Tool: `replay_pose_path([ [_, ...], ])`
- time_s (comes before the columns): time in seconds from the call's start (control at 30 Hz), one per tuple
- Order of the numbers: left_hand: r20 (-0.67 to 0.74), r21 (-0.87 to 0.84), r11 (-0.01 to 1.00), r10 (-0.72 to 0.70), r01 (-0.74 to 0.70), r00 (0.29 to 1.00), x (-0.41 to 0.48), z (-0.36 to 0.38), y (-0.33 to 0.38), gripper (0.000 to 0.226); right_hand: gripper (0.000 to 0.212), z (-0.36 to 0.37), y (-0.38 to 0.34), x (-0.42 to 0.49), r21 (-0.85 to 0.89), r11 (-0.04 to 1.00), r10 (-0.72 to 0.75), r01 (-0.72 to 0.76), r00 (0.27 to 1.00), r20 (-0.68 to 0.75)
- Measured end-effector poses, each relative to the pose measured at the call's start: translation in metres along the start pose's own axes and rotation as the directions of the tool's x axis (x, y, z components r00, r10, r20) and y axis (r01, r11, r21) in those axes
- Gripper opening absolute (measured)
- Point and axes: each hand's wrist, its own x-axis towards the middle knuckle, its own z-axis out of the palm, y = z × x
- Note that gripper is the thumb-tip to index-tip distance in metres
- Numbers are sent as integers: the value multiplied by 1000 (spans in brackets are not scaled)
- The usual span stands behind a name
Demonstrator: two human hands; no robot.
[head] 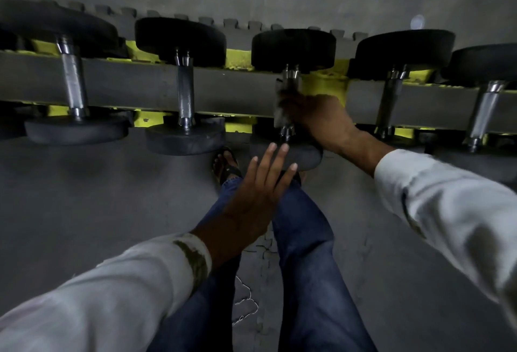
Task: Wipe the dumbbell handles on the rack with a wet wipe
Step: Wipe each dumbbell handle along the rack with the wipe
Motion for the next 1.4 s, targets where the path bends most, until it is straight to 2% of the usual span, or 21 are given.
replay_pose_path([
  [0.07, 7, 9, 1000, -15, 14, 1000, -1, -5, 0, 85, 44, -14, 1, -6, 12, 988, -151, 151, 976, 159],
  [0.1, 38, 10, 1000, -18, 18, 999, -1, -8, 0, 88, 43, -20, 4, 2, 21, 990, -141, 139, 976, 163],
  [0.17, 88, 9, 1000, -22, 22, 996, -1, -11, 0, 93, 40, -30, 13, 23, 12, 1000, 22, -24, 985, 170],
  [0.27, 106, 5, 1000, -31, 31, 994, 0, -13, -1, 94, 42, -31, 11, 52, 15, 959, 274, -284, 936, 221],
  [0.33, 126, -15, 999, -36, 38, 991, 0, -15, 0, 92, 32, -35, -9, 61, -174, 978, 176, -116, 904, 390],
  [0.37, 126, -17, 999, -37, 39, 991, 0, -17, 1, 91, 30, -35, -20, 60, -366, 930, 123, 25, 919, 376],
  [0.4, 121, -14, 999, -33, 35, 992, 0, -17, 1, 90, 27, -39, -28, 63, -418, 896, 85, 148, 868, 489],
  [0.47, 129, -10, 1000, -28, 30, 991, 0, -19, 2, 87, 24, -46, -35, 79, -276, 919, -28, 281, 745, 667],
  [0.53, 101, -16, 999, -39, 41, 994, 0, -16, 3, 80, 27, -47, -37, 79, -147, 948, -85, 281, 673, 735],
  [0.57, 66, -15, 999, -52, 53, 997, 0, -14, 4, 79, 29, -52, -37, 71, -119, 952, -114, 281, 688, 716],
  [0.6, 37, -13, 998, -64, 64, 997, 0, -11, 6, 79, 30, -51, -31, 61, -127, 950, -141, 284, 756, 639],
  [0.67, 25, 11, 998, -66, 65, 998, 1, -6, 8, 84, 33, -50, -4, 45, -166, 938, -225, 305, 899, 377],
  [0.73, 30, 44, 997, -57, 55, 998, 2, -2, 8, 88, 31, -54, 20, 34, -119, 964, -219, 237, 964, 148],
  [0.83, -31, 31, 996, -85, 86, 996, 2, 1, 8, 87, 28, -41, 19, 23, -191, 943, -267, 271, 963, 45],
  [0.9, -29, 26, 995, -91, 92, 995, 2, 3, 9, 93, 24, -34, 4, 8, -135, 934, -320, 330, 943, 92],
  [0.97, -6, 45, 996, -82, 82, 997, 2, 4, 8, 103, 24, -34, -3, 0, 4, 976, -218, 218, 972, 84],
  [1.03, 2, 51, 996, -70, 69, 998, 2, 5, 9, 100, 29, -30, -1, 5, 167, 980, 111, -110, 994, 3],
  [1.13, 16, 52, 996, -72, 71, 997, 1, 3, 8, 103, 32, -14, -3, 9, 301, 844, 484, -444, 872, -69],
  [1.23, 78, 84, 996, -46, 40, 996, 1, -3, 9, 111, 29, -7, -23, 3, 573, 502, 776, -648, 630, 32],
  [1.33, 51, 91, 994, -57, 53, 997, 0, -4, 8, 108, 25, -3, -25, 8, 667, 196, 797, -719, 513, 318],
  [1.4, 46, 97, 994, -62, 58, 997, 0, -6, 8, 112, 15, -1, -9, 30, 762, -50, 788, -645, 444, 427],
])
